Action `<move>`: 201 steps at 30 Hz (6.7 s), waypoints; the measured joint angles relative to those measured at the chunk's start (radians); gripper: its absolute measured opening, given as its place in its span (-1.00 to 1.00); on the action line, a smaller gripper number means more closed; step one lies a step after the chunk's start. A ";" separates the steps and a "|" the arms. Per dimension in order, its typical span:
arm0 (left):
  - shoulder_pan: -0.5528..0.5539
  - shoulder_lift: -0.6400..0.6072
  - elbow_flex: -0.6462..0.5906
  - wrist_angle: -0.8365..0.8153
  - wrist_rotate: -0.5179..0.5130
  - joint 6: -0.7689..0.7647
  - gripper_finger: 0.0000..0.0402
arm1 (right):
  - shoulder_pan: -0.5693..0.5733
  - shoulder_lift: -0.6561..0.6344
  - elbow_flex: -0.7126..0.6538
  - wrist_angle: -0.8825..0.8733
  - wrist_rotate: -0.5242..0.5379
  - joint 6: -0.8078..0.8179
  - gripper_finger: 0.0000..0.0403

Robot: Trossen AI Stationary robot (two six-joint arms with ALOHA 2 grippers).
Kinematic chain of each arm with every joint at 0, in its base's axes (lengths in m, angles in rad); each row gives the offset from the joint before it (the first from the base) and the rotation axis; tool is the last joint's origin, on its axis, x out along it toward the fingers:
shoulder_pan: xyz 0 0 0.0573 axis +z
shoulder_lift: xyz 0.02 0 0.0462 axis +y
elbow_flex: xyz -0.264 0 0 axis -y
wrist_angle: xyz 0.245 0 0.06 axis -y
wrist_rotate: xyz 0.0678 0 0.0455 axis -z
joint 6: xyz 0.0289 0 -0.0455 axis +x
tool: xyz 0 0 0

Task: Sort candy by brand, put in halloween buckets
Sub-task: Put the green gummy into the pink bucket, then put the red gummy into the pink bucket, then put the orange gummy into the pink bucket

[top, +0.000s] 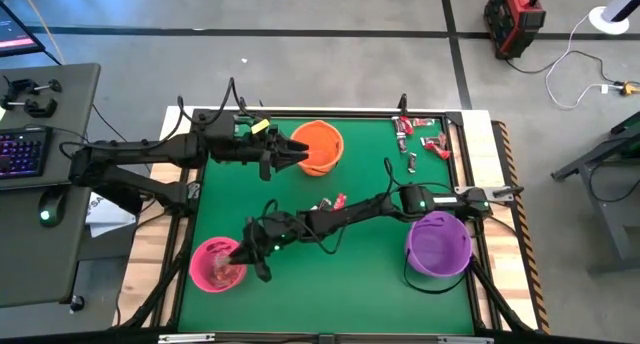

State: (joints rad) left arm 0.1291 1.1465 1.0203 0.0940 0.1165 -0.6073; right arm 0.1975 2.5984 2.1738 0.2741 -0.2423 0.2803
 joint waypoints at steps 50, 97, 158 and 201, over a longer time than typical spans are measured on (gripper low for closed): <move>0.750 0.215 -0.001 -1.071 -0.117 0.223 -0.05 | -0.248 -1.231 -1.113 -0.772 0.239 0.057 -0.27; 0.830 0.576 -0.033 -1.002 -0.472 0.036 -0.94 | -0.636 -1.222 -1.291 -0.569 0.160 -0.138 -0.27; -0.491 -0.022 -0.020 -1.135 0.426 -0.571 -0.14 | -0.653 -1.275 -1.254 -0.553 0.120 -0.146 -0.27; 0.263 0.066 -0.020 -0.890 0.056 0.326 -0.09 | -1.099 -0.879 -1.141 -1.278 0.865 0.824 -0.27</move>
State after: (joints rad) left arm 0.3923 1.2129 1.0004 -0.7956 0.1725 -0.2816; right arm -0.9012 1.7198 1.0325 -1.0037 0.6230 1.1043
